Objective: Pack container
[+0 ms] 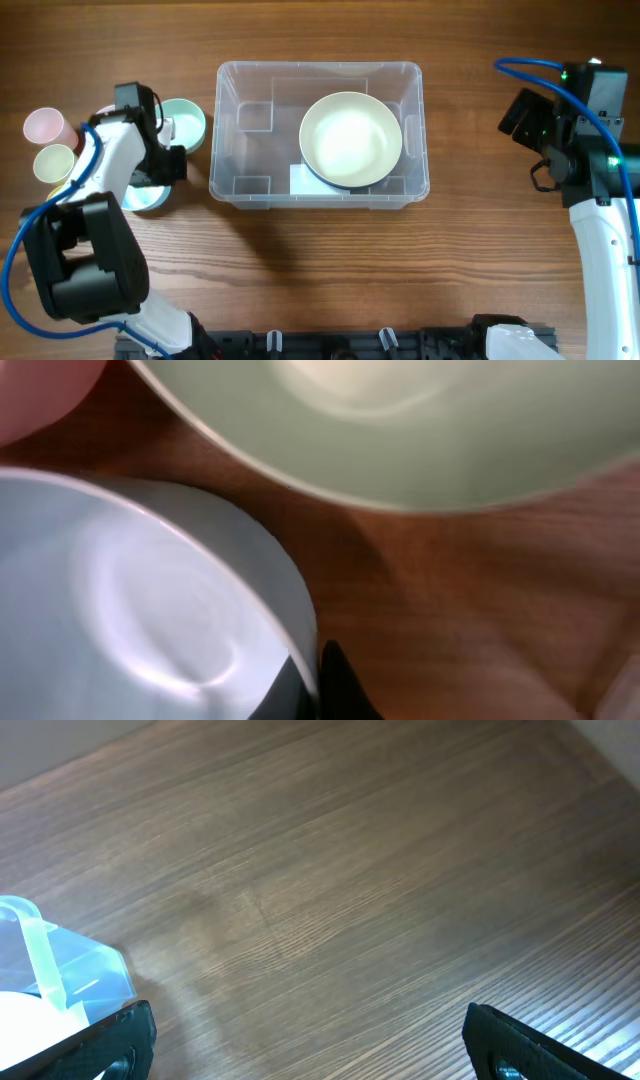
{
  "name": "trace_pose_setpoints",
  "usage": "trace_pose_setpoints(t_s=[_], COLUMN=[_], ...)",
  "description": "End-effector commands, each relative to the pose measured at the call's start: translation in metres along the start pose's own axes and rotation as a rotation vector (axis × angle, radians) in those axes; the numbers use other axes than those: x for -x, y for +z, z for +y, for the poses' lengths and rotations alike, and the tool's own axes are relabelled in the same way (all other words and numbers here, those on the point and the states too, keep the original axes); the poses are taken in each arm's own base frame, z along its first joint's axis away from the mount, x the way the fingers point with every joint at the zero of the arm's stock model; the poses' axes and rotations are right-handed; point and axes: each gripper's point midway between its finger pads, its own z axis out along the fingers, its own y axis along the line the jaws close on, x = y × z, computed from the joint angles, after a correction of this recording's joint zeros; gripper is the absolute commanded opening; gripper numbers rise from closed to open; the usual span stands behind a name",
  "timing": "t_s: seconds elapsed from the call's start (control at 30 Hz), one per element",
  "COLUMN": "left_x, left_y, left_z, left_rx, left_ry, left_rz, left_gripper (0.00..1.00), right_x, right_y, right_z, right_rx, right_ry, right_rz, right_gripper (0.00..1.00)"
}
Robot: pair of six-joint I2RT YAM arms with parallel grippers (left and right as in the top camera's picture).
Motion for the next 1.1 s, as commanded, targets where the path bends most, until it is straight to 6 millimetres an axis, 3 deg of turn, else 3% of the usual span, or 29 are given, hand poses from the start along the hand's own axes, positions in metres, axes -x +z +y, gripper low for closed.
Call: trace_pose_setpoints(t_s=[0.0, 0.13, 0.37, 0.63, 1.07], left_x=[0.031, 0.047, 0.049, 0.042, 0.028], left_y=[-0.058, -0.113, -0.173, -0.201, -0.224], left_z=[0.005, 0.007, -0.012, -0.05, -0.177], left_rx=[-0.013, -0.021, -0.032, -0.067, -0.188], left_ry=[-0.041, -0.101, -0.052, 0.051, 0.388], left_rz=[-0.149, -0.273, -0.441, -0.515, -0.614], left_gripper=[0.04, 0.04, 0.04, 0.04, 0.04], right_x=[0.006, 0.006, 0.006, 0.006, 0.006], right_y=[-0.004, -0.004, -0.004, -0.004, -0.004], right_z=[-0.003, -0.003, -0.003, -0.003, -0.003], right_rx=[-0.015, -0.015, -0.015, -0.015, -0.015], right_ry=[0.017, 0.016, 0.016, 0.017, 0.017], right_rz=[-0.02, -0.02, -0.02, -0.02, -0.02], right_gripper=[1.0, 1.0, 1.0, 1.0, 1.0])
